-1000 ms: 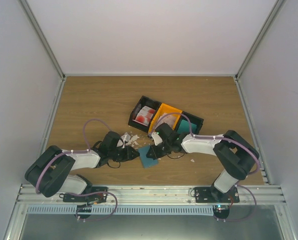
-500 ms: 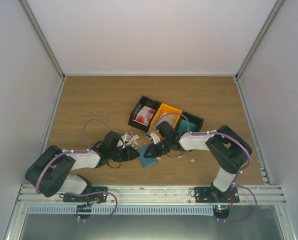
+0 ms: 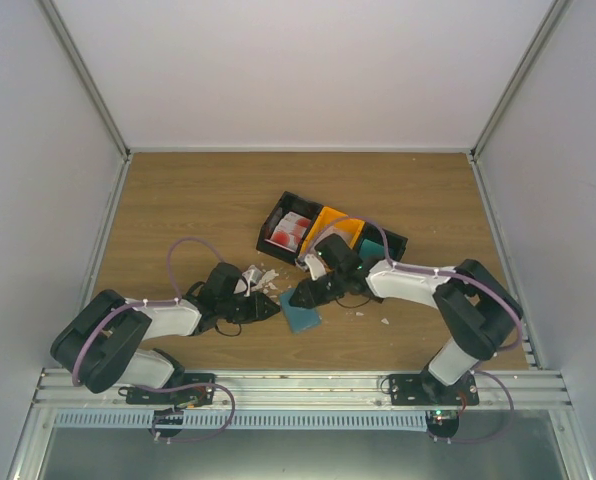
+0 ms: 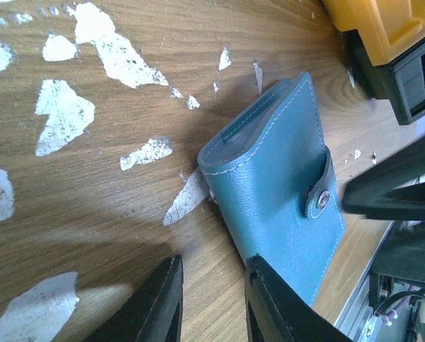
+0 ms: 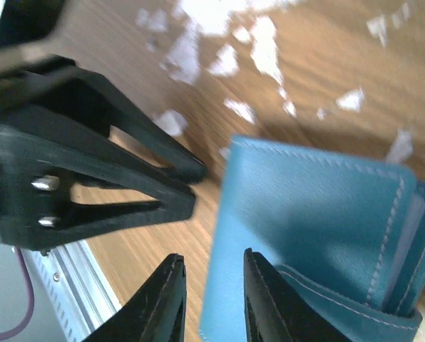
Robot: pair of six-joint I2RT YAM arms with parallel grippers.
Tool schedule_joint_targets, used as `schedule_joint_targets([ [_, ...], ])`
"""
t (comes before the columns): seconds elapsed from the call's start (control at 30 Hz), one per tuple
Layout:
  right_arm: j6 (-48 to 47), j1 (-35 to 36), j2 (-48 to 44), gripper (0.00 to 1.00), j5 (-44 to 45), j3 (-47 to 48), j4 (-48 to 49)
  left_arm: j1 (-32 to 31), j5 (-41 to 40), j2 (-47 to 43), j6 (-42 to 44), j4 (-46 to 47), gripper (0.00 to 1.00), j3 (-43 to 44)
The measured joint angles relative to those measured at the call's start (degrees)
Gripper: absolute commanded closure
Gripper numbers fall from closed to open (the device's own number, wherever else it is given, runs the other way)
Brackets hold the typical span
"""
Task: Put the credit cards into the card holder
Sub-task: Close the card holder at the center of the board.
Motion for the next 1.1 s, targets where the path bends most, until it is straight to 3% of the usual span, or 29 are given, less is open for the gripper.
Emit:
schedule_joint_targets([
  [0.13,-0.81,1.31,-3.02,0.70,4.15,4.57,-4.11,-0.04,0.04,0.15,-0.02,0.02,0.71,0.11],
  [0.3,-0.68,6.86,-3.50,0.69,18.38,11.21,-11.78,-0.11,0.24,0.59,-0.44,0.61,0.68,0.28],
  [0.53,1.81,13.11,0.24,0.76,34.56,14.75,-22.60,-0.11,0.20,0.57,-2.58,2.08,0.67,-0.17],
  [0.77,2.78,13.38,2.10,0.85,37.07,14.36,-24.11,-0.81,0.35,1.75,-4.07,4.44,0.67,-0.42],
  [1.1,3.28,13.29,2.91,0.84,35.91,12.22,-22.18,-1.88,1.60,5.68,-4.98,9.60,0.69,0.13],
])
